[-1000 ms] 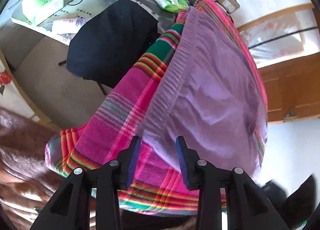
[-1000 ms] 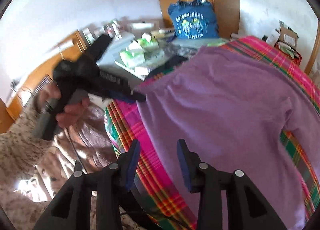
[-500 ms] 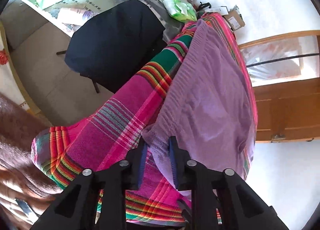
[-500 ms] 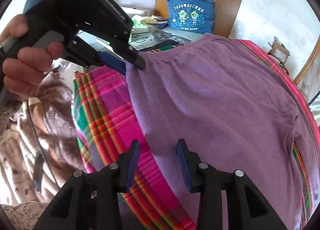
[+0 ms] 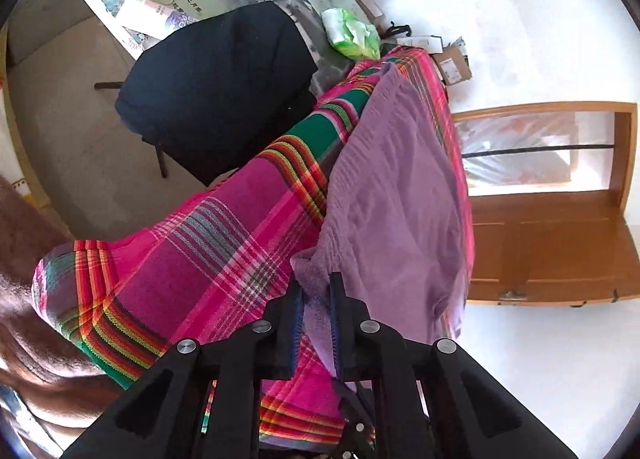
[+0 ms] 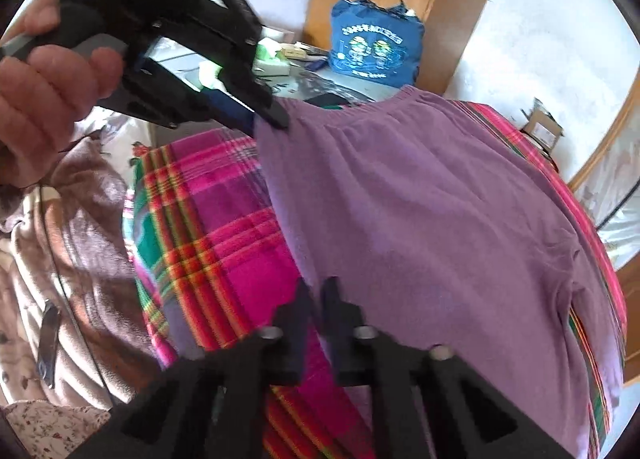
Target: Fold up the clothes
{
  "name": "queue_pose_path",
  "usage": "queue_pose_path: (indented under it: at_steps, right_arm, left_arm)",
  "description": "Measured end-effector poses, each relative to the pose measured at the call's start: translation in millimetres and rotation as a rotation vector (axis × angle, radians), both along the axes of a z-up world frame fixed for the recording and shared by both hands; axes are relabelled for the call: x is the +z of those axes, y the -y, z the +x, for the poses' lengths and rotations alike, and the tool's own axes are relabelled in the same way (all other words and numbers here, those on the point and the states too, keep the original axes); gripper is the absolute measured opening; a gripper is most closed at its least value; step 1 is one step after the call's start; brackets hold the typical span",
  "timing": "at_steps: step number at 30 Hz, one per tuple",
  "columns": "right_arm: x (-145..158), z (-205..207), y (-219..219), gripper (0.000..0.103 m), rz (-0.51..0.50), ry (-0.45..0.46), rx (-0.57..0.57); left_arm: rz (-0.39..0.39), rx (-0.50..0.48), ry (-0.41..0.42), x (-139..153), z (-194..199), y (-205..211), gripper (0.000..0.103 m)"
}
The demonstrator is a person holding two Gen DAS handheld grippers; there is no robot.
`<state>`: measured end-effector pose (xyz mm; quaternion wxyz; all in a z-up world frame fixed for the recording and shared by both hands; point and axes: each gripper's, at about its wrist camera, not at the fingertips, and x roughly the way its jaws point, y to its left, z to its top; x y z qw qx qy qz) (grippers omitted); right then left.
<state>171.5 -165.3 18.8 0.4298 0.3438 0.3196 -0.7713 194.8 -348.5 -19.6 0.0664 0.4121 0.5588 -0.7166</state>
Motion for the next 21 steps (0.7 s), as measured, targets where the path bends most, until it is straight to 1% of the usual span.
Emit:
queue_pose_path:
  at_steps: [2,5,7,10,17,21]
  right_arm:
    - [4,1,1,0.002,-0.011,0.006,-0.004]
    - [13,8,5,0.002,-0.023,-0.013,0.022]
    - [18,10,7,0.002,-0.032,-0.008,0.034]
    - [16,11,9,0.002,-0.034,0.021,0.038]
    - [9,10,14,0.002,-0.030,0.078,0.047]
    - [1,3,14,0.003,-0.026,0.110,0.049]
  left_arm:
    - [-0.004,0.006,-0.007,2,2,3,0.012]
    - [-0.004,0.020,-0.015,3,6,9,0.011]
    - [-0.006,0.029,-0.014,4,8,13,0.011]
    - [-0.011,0.042,-0.013,4,10,19,0.011]
    - [-0.020,0.052,0.051,-14,12,17,0.011]
    - [-0.022,0.057,0.060,-16,13,17,0.011]
